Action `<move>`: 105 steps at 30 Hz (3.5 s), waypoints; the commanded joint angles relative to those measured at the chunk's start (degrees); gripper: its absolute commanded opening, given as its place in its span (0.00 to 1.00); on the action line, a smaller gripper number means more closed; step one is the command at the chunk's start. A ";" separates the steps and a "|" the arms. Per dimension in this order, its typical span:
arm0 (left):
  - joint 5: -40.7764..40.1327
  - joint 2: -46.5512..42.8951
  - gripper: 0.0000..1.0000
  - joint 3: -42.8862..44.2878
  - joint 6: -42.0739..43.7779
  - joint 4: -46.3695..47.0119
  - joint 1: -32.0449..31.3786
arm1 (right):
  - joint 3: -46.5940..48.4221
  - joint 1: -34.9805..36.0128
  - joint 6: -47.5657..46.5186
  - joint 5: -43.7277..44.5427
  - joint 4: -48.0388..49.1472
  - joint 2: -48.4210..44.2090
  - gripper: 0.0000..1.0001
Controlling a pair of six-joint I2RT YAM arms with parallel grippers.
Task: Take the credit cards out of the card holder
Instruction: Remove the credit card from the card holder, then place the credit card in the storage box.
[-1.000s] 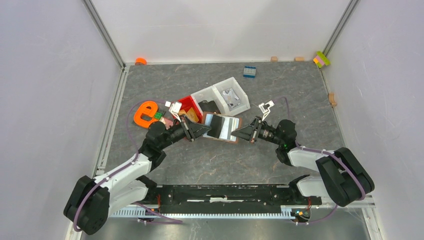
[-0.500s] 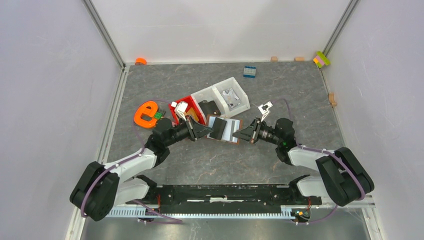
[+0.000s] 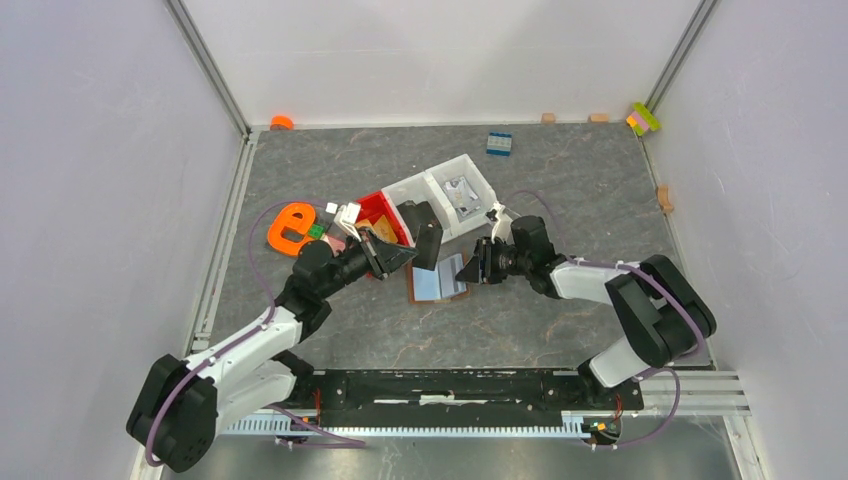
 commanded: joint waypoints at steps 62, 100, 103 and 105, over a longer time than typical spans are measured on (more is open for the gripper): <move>-13.64 -1.42 0.54 4.00 6.89 -10.63 -6.59 | -8.17 5.06 -4.86 3.47 17.30 -22.46 0.03; -23.77 -7.30 0.60 3.26 7.69 -17.14 -6.59 | 46.78 5.31 -6.49 15.56 -7.23 29.77 0.03; -23.77 -7.20 0.60 3.26 7.68 -17.15 -6.63 | 49.13 5.30 -6.82 16.33 -8.08 31.42 0.06; -23.69 -7.06 0.60 3.32 7.70 -17.13 -6.60 | 51.01 5.37 -7.40 17.44 -9.51 32.35 0.15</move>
